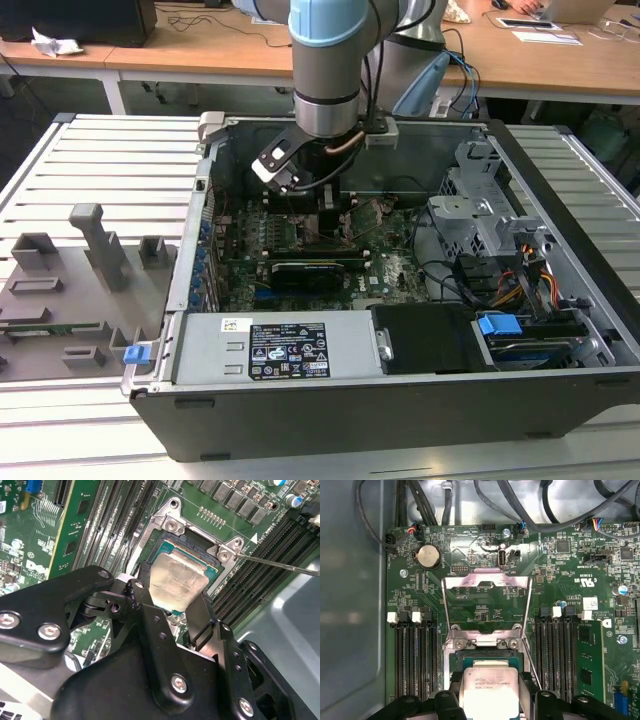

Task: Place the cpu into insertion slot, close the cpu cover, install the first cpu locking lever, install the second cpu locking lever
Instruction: 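Place the cpu into insertion slot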

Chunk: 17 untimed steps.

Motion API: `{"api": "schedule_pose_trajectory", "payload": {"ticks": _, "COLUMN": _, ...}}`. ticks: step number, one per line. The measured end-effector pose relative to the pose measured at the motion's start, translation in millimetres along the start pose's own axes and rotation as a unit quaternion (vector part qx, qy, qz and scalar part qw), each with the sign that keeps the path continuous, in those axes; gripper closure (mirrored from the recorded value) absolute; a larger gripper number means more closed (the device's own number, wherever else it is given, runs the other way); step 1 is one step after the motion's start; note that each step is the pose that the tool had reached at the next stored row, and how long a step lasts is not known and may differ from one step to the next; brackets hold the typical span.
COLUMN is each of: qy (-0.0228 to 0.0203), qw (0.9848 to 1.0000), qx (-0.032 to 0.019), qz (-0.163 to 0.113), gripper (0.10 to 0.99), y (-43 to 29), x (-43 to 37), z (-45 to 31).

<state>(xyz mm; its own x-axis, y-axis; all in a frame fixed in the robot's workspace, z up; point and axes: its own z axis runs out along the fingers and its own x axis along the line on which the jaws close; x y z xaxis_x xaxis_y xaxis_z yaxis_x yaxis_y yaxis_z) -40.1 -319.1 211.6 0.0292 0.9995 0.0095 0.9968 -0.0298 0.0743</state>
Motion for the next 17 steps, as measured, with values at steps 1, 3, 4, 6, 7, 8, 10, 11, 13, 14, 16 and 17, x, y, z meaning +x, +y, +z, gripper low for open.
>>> {"api": "schedule_pose_trajectory", "payload": {"ticks": 1, "qy": 0.0000, "qw": 1.0000, "qx": 0.0001, "qz": 0.000, "gripper": 0.561, "y": 0.0, "x": 0.0, "z": 1.2}}
{"api": "schedule_pose_trajectory", "payload": {"ticks": 3, "qy": -0.0003, "qw": 1.0000, "qx": 0.0005, "qz": 0.000, "gripper": 0.561, "y": 0.6, "x": 0.0, "z": 4.1}}
{"api": "schedule_pose_trajectory", "payload": {"ticks": 4, "qy": -0.0004, "qw": 1.0000, "qx": 0.0009, "qz": 0.000, "gripper": 0.561, "y": 0.7, "x": 0.0, "z": 5.0}}
{"api": "schedule_pose_trajectory", "payload": {"ticks": 6, "qy": -0.0003, "qw": 1.0000, "qx": 0.0017, "qz": -0.003, "gripper": 0.561, "y": 0.6, "x": 0.0, "z": 6.5}}
{"api": "schedule_pose_trajectory", "payload": {"ticks": 7, "qy": -0.0002, "qw": 1.0000, "qx": 0.0019, "qz": -0.004, "gripper": 0.561, "y": 0.6, "x": 0.0, "z": 7.2}}
{"api": "schedule_pose_trajectory", "payload": {"ticks": 8, "qy": -0.0001, "qw": 1.0000, "qx": 0.0021, "qz": -0.006, "gripper": 0.561, "y": 0.6, "x": 0.0, "z": 7.8}}
{"api": "schedule_pose_trajectory", "payload": {"ticks": 10, "qy": -0.0003, "qw": 1.0000, "qx": 0.0027, "qz": -0.007, "gripper": 0.561, "y": 0.4, "x": -0.1, "z": 8.8}}
{"api": "schedule_pose_trajectory", "payload": {"ticks": 11, "qy": -0.0001, "qw": 1.0000, "qx": 0.0026, "qz": -0.007, "gripper": 0.561, "y": 0.5, "x": -0.1, "z": 9.1}}
{"api": "schedule_pose_trajectory", "payload": {"ticks": 13, "qy": -0.0001, "qw": 1.0000, "qx": 0.0026, "qz": -0.007, "gripper": 0.549, "y": 0.4, "x": -0.1, "z": 9.4}}
{"api": "schedule_pose_trajectory", "payload": {"ticks": 14, "qy": -0.0001, "qw": 1.0000, "qx": 0.0026, "qz": -0.007, "gripper": 0.549, "y": 0.4, "x": -0.1, "z": 9.4}}
{"api": "schedule_pose_trajectory", "payload": {"ticks": 16, "qy": 0.0001, "qw": 1.0000, "qx": 0.0025, "qz": -0.007, "gripper": 0.486, "y": 0.5, "x": 0.4, "z": 9.6}}
{"api": "schedule_pose_trajectory", "payload": {"ticks": 17, "qy": 0.0004, "qw": 1.0000, "qx": 0.0025, "qz": -0.007, "gripper": 0.486, "y": 0.4, "x": 0.9, "z": 9.6}}
